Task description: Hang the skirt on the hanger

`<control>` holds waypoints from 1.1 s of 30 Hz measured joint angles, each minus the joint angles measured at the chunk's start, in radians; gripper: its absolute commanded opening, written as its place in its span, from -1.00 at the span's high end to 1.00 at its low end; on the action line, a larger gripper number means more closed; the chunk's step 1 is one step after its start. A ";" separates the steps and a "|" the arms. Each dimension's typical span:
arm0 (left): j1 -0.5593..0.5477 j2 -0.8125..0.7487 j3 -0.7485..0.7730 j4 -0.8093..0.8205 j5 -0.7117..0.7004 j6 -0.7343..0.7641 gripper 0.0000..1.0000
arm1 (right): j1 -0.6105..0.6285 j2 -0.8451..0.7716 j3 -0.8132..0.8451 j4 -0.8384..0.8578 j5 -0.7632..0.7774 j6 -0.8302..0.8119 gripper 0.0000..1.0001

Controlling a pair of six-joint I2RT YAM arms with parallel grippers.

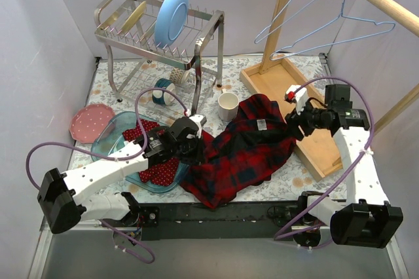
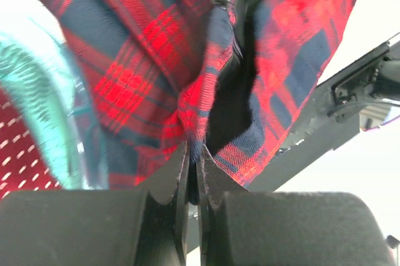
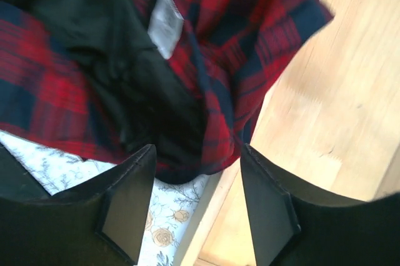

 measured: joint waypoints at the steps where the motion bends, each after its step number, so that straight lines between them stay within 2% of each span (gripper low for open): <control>1: 0.001 0.012 0.000 0.013 0.013 0.003 1.00 | 0.000 0.000 0.039 -0.031 -0.021 -0.011 -0.34; 6: 0.014 0.070 0.002 0.064 0.064 0.035 1.00 | 0.000 -0.002 0.235 -0.119 -0.086 -0.027 -0.38; 10: 0.027 0.075 0.002 0.089 0.088 0.059 1.00 | 0.000 0.006 0.364 -0.120 -0.088 0.054 -0.38; 12: 0.033 0.075 0.002 0.104 0.097 0.069 1.00 | 0.000 0.019 0.429 -0.105 -0.088 0.137 -0.39; 14: 0.039 0.074 0.002 0.117 0.107 0.078 1.00 | 0.000 0.033 0.477 -0.064 -0.083 0.224 -0.52; 17: 0.045 0.071 0.001 0.133 0.117 0.088 1.00 | 0.000 0.038 0.517 0.045 -0.056 0.396 -0.52; 19: 0.046 0.067 -0.001 0.142 0.124 0.093 1.00 | 0.000 0.034 0.526 0.130 -0.026 0.515 -0.46; 24: 0.050 0.048 -0.024 0.159 0.137 0.100 1.00 | 0.000 0.047 0.575 0.257 0.130 0.772 -0.49; 28: 0.051 0.047 -0.029 0.164 0.142 0.103 1.00 | 0.000 0.088 0.607 0.325 0.272 0.907 -0.47; 33: 0.055 0.047 -0.029 0.167 0.146 0.103 1.00 | 0.004 0.142 0.606 0.400 0.344 1.022 -0.47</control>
